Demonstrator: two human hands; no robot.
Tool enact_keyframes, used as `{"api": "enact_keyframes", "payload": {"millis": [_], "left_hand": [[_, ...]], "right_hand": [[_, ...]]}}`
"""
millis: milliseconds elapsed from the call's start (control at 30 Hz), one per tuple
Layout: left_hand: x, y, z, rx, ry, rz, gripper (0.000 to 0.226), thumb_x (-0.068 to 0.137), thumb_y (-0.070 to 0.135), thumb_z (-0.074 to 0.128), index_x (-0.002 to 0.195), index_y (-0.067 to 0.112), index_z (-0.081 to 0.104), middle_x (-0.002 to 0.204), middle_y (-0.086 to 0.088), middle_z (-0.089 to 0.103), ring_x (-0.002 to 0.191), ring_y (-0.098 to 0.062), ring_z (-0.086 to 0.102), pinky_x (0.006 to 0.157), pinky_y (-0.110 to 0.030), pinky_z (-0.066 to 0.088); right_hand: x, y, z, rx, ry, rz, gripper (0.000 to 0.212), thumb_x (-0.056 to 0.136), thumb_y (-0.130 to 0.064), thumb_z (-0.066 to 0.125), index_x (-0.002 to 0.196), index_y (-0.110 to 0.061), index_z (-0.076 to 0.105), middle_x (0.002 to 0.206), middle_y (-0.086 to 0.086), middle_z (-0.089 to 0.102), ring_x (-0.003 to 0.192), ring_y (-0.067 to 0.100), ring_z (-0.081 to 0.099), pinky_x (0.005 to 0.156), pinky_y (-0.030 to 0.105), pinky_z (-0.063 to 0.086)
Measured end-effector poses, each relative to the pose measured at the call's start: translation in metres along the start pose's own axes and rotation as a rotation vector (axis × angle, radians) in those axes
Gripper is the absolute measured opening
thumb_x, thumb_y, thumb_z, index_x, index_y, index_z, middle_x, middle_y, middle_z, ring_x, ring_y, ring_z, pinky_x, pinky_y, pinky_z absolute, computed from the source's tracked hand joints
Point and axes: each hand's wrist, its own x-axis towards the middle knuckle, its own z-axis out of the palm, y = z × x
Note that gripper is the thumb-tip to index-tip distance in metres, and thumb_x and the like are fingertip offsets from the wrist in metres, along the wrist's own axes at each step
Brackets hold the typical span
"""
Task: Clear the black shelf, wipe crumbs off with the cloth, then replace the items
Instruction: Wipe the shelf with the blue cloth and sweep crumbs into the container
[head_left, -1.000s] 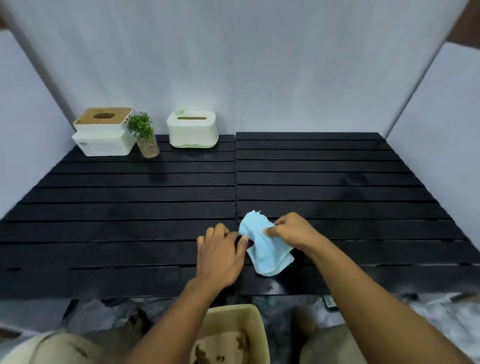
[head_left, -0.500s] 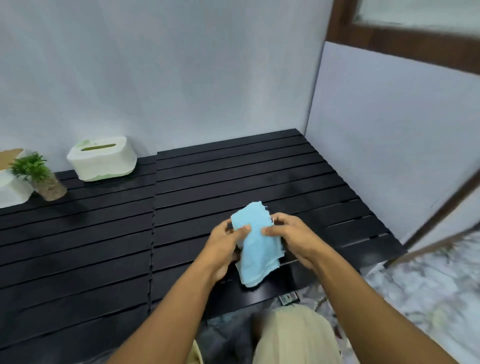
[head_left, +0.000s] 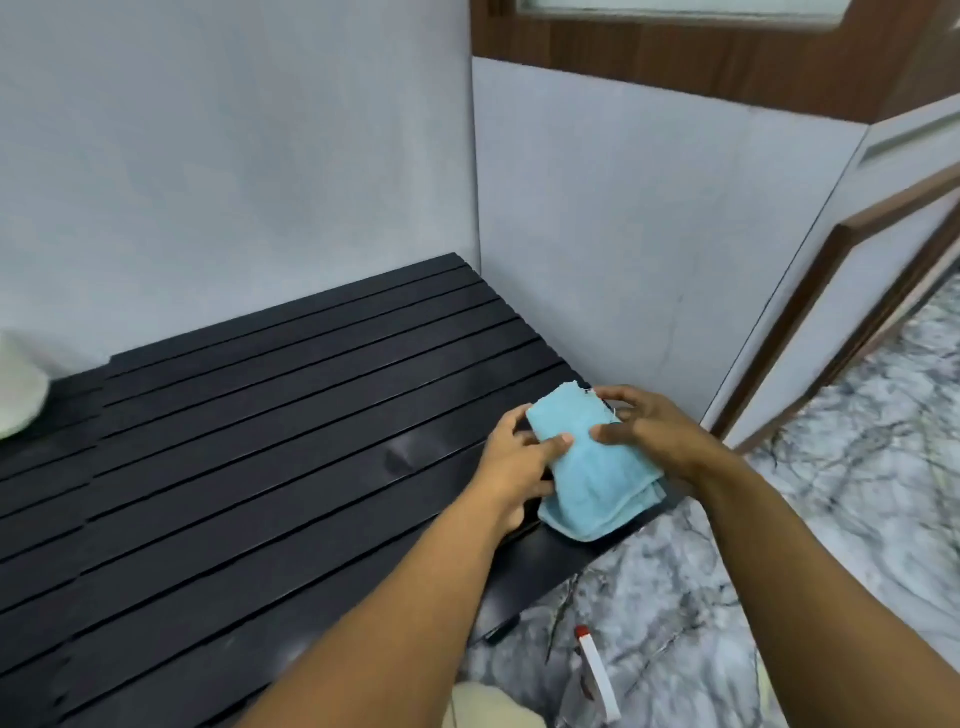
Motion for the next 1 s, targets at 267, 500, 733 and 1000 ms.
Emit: {"api": "enact_keyframes", "payload": {"millis": [267,500,733,1000], "left_hand": [[0.016,-0.033,0.026,0.594,0.269,0.313,0.064,0.076,0.011,0.068,0.129,0.036,0.042,0.115,0.004,0.059,0.102,-0.018,0.059,0.091,-0.037,0.050],[0.012,-0.011,0.061,-0.121,0.070,0.237,0.065,0.090,-0.007,0.048,0.142,0.027,0.030,0.119,-0.006,0.057,0.083,-0.010,0.062,0.076,-0.030,0.054],[0.012,-0.029,0.032,0.381,0.261,0.241,0.074,0.088,0.000,0.043,0.148,0.035,0.017,0.120,0.001,0.046,0.089,-0.012,0.059,0.081,-0.036,0.055],[-0.003,-0.046,0.010,1.234,0.189,0.547,0.048,0.086,0.043,0.060,0.132,0.032,0.050,0.130,0.005,0.032,0.114,-0.019,0.036,0.091,-0.034,0.042]], "right_hand": [[0.003,0.047,-0.005,-0.422,0.230,-0.197,0.042,0.080,-0.011,0.070,0.119,-0.025,0.061,0.103,-0.002,0.063,0.097,0.014,0.058,0.081,0.022,0.038],[-0.004,0.020,-0.021,-0.318,0.393,-0.321,0.034,0.082,-0.009,0.069,0.112,-0.025,0.064,0.101,-0.008,0.065,0.091,0.000,0.058,0.079,0.015,0.045],[0.007,0.042,-0.013,-0.427,0.257,-0.235,0.033,0.082,-0.011,0.070,0.112,-0.024,0.065,0.109,-0.005,0.065,0.097,0.009,0.058,0.082,0.015,0.039],[0.011,0.053,-0.001,-0.765,0.378,-0.413,0.035,0.086,-0.021,0.056,0.121,-0.023,0.062,0.131,0.000,0.056,0.124,0.023,0.043,0.105,0.040,0.035]]}}
